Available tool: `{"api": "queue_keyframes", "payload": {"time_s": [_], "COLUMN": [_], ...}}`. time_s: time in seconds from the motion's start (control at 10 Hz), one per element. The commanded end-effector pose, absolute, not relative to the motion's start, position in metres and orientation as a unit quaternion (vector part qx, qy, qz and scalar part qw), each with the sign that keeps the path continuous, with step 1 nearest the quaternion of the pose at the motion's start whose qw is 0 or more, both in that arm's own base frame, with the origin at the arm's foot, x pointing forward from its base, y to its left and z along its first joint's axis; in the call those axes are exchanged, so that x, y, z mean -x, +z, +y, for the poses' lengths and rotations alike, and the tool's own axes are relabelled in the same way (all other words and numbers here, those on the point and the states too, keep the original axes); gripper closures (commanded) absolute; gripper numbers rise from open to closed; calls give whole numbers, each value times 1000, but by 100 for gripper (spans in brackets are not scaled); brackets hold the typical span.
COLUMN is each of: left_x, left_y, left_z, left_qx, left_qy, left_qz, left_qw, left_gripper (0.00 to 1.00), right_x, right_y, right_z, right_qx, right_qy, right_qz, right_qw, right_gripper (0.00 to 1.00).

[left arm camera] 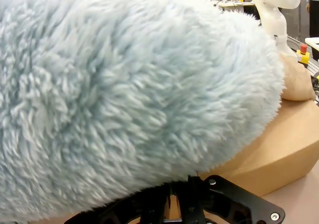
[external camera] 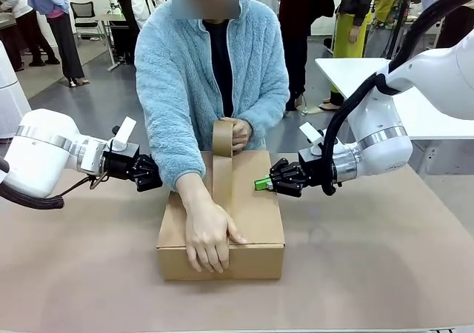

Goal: Wrap the clocks to prevent damage.
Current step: After the human seals the box with tape, release both hands from the side flaps of the Package Box.

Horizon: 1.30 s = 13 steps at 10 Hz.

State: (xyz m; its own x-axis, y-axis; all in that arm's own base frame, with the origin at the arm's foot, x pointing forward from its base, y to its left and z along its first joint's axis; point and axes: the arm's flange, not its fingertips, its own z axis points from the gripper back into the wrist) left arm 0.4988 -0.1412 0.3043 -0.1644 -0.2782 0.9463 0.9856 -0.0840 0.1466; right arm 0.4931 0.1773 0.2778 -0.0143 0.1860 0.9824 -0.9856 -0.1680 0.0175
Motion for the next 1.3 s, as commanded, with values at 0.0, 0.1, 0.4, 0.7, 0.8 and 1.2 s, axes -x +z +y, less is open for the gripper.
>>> {"api": "queue_keyframes", "payload": {"time_s": [0.0, 0.1, 0.4, 0.7, 0.8, 1.2], "left_x": [-500, -500, -500, -500, -500, -500], "left_y": [303, 303, 303, 303, 303, 303], "left_z": [-143, -143, -143, -143, -143, -143], "left_qx": [391, 391, 391, 391, 391, 391], "left_qy": [-621, -621, -621, -621, -621, -621], "left_qz": [-444, -444, -444, -444, -444, -444], "left_qw": [514, 514, 514, 514, 514, 514], "left_gripper": [99, 99, 99, 99, 99, 99], "right_x": [-493, -493, -493, -493, -493, -493], "right_y": [274, 274, 274, 274, 274, 274], "right_z": [178, 178, 178, 178, 178, 178], "right_qx": [-488, -488, -488, -488, -488, -488], "right_qy": [585, 585, 585, 585, 585, 585], "right_qz": [-404, -404, -404, -404, -404, -404], "right_qw": [506, 506, 506, 506, 506, 506], "right_gripper": [99, 99, 99, 99, 99, 99]}}
